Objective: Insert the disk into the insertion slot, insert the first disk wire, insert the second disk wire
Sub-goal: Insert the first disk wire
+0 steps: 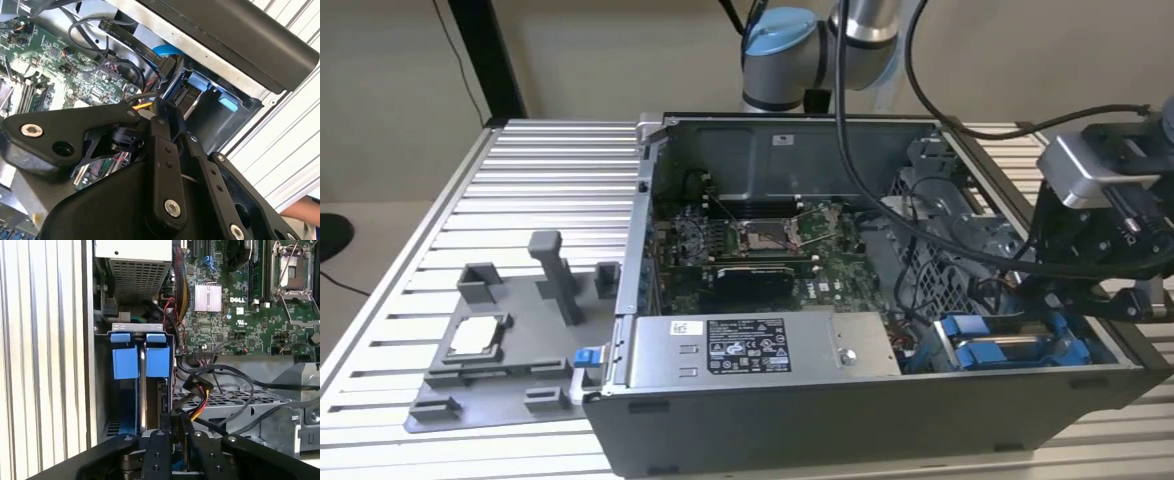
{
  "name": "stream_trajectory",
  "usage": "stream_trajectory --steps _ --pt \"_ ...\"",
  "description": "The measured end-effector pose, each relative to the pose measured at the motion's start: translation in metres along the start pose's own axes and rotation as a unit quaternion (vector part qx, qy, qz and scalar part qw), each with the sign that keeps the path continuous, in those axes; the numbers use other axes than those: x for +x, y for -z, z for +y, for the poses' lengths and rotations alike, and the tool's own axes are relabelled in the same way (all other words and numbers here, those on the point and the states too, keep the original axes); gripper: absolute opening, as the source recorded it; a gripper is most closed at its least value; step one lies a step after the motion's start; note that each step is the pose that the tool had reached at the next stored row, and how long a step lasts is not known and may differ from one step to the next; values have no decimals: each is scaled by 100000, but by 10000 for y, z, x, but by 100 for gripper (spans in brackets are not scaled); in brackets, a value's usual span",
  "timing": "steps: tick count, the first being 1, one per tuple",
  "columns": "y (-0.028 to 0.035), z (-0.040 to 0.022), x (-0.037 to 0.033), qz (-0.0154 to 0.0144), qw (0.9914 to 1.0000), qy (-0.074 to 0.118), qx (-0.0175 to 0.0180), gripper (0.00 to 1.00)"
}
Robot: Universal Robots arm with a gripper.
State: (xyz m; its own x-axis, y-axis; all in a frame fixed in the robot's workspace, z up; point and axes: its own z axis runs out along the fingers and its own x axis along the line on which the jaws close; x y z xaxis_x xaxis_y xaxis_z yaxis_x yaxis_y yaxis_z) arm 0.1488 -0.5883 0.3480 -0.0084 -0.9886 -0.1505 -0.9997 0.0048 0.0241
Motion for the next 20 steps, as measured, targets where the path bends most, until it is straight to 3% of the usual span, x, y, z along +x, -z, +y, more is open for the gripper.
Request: stream_trajectory --steps 12,20 --pt "-49 -50 47 2 100000 183 -29 0" --pt "-68 -51 50 -43 99981 -1919 290 0"
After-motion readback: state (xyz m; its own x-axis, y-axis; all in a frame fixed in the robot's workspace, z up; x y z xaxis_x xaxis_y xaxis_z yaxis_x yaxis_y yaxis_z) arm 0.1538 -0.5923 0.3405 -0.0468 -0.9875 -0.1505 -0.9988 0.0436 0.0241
